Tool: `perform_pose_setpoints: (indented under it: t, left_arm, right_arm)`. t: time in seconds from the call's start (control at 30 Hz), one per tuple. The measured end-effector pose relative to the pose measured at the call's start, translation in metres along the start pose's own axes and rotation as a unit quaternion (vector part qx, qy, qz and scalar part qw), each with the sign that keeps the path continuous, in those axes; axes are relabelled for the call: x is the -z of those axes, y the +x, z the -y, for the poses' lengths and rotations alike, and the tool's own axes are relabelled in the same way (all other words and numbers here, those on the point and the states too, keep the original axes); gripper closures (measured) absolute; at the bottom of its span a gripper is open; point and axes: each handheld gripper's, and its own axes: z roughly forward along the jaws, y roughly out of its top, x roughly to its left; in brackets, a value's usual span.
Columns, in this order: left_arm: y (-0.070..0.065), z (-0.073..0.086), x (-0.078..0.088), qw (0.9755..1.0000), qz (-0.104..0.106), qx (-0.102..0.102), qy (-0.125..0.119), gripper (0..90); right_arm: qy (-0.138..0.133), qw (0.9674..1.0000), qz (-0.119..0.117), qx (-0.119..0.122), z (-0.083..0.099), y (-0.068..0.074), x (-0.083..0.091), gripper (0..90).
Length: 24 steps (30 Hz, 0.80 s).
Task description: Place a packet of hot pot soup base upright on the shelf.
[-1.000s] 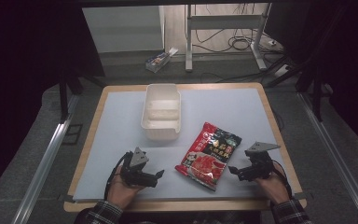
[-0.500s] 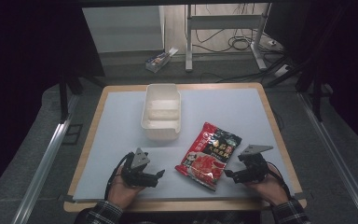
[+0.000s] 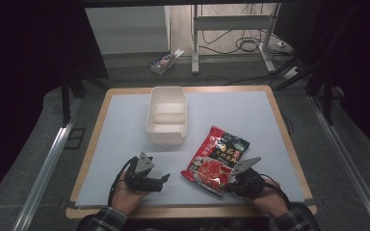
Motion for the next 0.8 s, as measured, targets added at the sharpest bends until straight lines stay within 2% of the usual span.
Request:
perform_pose_setpoints:
  t: [0.23,0.4,0.53,0.57,0.63,0.67,0.7,0.8]
  left_arm:
    - [-0.001,-0.002,0.001,1.0,0.004,-0.007,-0.001,15.5]
    - [-0.004,-0.006,0.0,0.9998,0.013,-0.018,0.002,16.8]
    - [-0.007,-0.009,-0.003,0.9994,0.024,-0.026,0.007,18.2]
    - [-0.007,-0.009,-0.003,0.9994,0.024,-0.026,0.007,18.7]
    - [-0.008,-0.012,-0.004,0.9987,0.042,-0.03,0.002,19.3]
    - [-0.008,-0.012,-0.004,0.9987,0.042,-0.03,0.002,19.8]
    - [-0.009,-0.014,-0.006,0.998,0.052,-0.034,-0.001,21.3]
    - [-0.011,-0.018,-0.009,0.9973,0.063,-0.038,-0.002,27.5]
  right_arm:
    - [-0.009,0.9998,0.005,0.015,-0.005,0.007,-0.009,89.1]
    - [-0.024,0.9993,0.0,0.029,-0.024,0.018,-0.027,89.1]
    - [-0.025,0.9988,0.0,0.042,-0.038,0.023,-0.042,89.1]
    - [-0.025,0.9988,0.0,0.042,-0.038,0.023,-0.042,89.1]
    - [-0.027,0.9985,0.0,0.047,-0.038,0.022,-0.041,89.0]
    - [-0.027,0.9985,0.0,0.047,-0.038,0.022,-0.041,89.0]
    - [-0.024,0.9986,0.008,0.045,-0.034,0.02,-0.036,87.6]
    - [-0.028,0.9988,0.01,0.038,-0.03,0.015,-0.031,81.3]
